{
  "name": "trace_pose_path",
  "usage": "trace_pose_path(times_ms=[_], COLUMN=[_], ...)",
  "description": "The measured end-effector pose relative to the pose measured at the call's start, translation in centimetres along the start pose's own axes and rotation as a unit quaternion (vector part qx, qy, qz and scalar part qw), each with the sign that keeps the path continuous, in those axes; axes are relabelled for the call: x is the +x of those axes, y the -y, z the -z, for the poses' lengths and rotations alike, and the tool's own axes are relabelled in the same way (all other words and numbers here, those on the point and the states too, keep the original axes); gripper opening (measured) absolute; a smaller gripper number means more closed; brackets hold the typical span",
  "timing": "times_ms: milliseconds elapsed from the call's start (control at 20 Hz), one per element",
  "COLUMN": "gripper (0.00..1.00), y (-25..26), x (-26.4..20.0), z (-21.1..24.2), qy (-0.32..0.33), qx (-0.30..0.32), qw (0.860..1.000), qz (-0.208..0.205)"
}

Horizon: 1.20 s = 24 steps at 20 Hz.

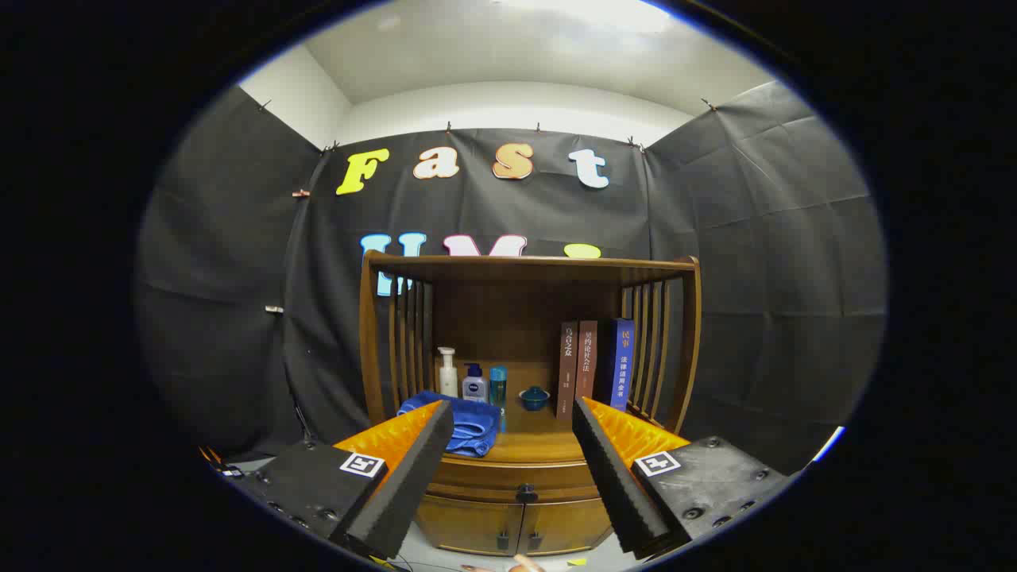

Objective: Pull open the drawer, take out the items inside it, and place them on the countertop above the cabinet.

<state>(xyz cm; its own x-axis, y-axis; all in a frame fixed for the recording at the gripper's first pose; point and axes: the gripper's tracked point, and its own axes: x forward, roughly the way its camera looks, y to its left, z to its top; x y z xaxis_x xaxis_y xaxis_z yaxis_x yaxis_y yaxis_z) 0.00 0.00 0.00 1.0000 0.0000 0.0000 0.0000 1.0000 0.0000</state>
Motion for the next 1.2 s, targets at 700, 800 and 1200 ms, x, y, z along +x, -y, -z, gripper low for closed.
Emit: trace_pose_path(times_ms=[700,800,1200], gripper=[0.99,0.99,0.99], y=[-0.2,0.2,0.9], x=[0.7,0.8,1.2], z=[0.8,0.7,0.9], qy=[-0.016,-0.015,-0.023], qx=[0.011,0.010,0.006], qw=[1.000,1.000,1.000], qz=[-0.013,-0.010,-0.015])
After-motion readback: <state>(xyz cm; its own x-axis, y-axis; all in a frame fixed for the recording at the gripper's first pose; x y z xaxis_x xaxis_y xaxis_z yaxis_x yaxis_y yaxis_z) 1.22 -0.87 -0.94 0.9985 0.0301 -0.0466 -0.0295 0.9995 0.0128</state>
